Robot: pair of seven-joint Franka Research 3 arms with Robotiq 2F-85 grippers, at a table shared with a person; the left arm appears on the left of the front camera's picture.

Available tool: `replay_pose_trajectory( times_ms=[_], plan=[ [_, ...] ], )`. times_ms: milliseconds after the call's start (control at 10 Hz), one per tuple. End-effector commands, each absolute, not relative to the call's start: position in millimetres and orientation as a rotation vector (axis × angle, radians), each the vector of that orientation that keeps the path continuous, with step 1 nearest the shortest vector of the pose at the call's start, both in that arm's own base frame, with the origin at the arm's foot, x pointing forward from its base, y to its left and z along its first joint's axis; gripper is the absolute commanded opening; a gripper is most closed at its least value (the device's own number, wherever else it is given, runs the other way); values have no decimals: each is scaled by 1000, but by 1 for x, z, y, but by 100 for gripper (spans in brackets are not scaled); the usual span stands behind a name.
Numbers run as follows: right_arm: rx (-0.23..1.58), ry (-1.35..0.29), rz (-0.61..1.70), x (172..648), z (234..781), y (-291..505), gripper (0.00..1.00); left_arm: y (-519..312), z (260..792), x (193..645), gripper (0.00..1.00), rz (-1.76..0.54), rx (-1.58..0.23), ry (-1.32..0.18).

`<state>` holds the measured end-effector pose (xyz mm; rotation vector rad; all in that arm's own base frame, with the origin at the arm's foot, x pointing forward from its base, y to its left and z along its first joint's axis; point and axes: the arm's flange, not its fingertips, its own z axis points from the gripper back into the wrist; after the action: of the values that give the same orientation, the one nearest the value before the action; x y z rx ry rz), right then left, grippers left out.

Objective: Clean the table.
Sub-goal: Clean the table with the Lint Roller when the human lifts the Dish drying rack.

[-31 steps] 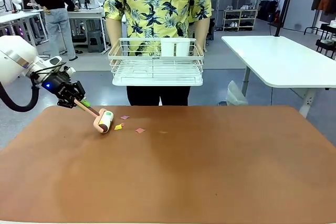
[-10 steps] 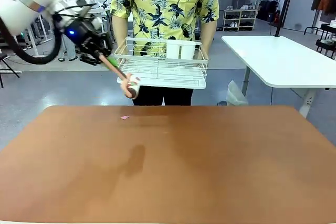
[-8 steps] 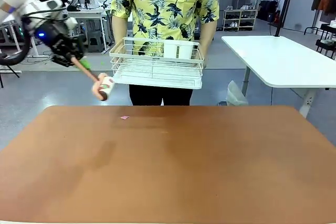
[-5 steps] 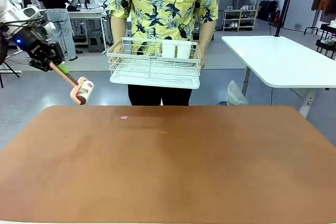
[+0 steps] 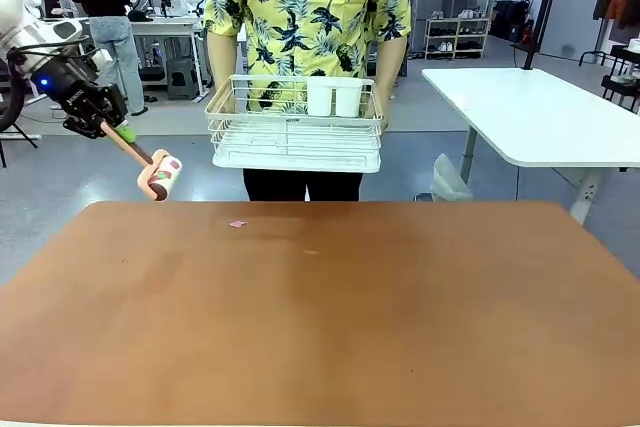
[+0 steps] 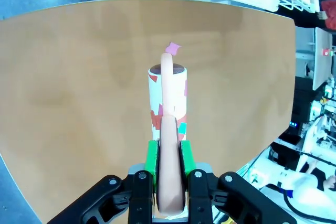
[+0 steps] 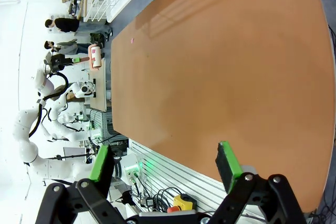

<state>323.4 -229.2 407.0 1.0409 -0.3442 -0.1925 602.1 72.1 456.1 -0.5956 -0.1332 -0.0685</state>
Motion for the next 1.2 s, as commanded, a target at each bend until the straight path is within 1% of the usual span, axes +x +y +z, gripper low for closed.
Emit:
replay_pose_trajectory(
  times_ms=[0,100,200,300,400,600,1100],
  plan=[
    [1052,-354,-190,323,410,-228,100,68,457,603,22,-76,-596,-132],
    [1052,-354,-190,323,410,-228,100,62,450,622,22,-102,-598,-86],
    [1052,-354,-190,323,410,-228,100,58,441,640,22,-141,-576,-76],
    [1052,-354,-190,323,410,-228,100,56,432,652,22,-180,-595,-29],
    [1052,-354,-190,323,410,-228,100,54,417,666,22,-148,-577,2],
    [1052,-354,-190,323,410,-228,100,54,392,678,22,-125,-567,28],
    [1052,-354,-190,323,410,-228,100,59,360,682,22,-2,-564,6]
  ],
)
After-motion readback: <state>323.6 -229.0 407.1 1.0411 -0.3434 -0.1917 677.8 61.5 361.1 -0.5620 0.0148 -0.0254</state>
